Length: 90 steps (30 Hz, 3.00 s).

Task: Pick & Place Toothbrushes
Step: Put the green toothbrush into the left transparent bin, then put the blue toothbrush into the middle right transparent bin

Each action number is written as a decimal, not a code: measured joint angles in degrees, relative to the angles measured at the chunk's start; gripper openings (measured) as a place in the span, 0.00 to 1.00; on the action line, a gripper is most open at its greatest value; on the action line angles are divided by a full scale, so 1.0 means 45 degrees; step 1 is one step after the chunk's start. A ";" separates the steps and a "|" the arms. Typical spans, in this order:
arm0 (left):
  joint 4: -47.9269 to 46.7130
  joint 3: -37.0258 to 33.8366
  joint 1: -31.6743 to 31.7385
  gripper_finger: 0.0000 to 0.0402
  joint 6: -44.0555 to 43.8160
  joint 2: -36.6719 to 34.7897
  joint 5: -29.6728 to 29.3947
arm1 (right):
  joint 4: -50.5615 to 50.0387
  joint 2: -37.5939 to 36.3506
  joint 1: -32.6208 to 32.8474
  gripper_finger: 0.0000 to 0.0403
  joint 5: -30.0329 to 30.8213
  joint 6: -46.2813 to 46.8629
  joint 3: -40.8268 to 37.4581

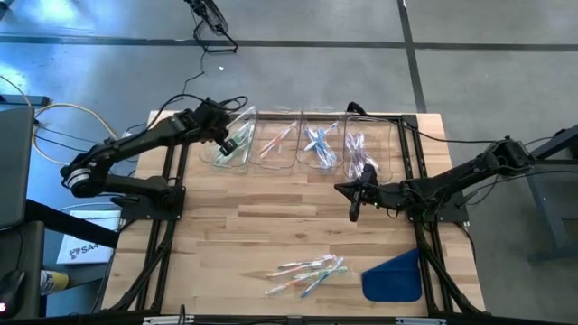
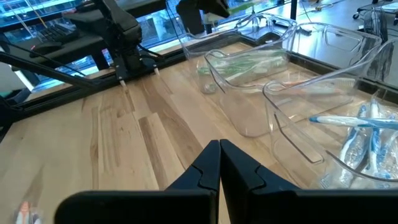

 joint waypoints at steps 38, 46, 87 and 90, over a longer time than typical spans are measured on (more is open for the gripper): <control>0.2841 -0.1280 0.0343 0.28 0.0172 0.0034 0.2428 | 0.0775 0.0000 0.0000 0.01 -0.0672 -0.0049 0.0000; 0.4735 -0.1280 -0.1148 0.28 0.2452 0.0002 0.4382 | 0.2464 -0.0005 -0.0001 0.01 -0.1008 -0.0789 0.0000; 0.5245 -0.1266 -0.8574 0.28 0.4467 0.0131 0.1175 | 0.1044 -0.0005 0.0000 0.01 -0.1677 -0.0077 0.0005; 0.5168 -0.1266 -0.8574 0.28 0.4467 0.0131 0.1161 | 0.0607 -0.0005 0.0000 0.01 -0.1678 -0.0328 0.0005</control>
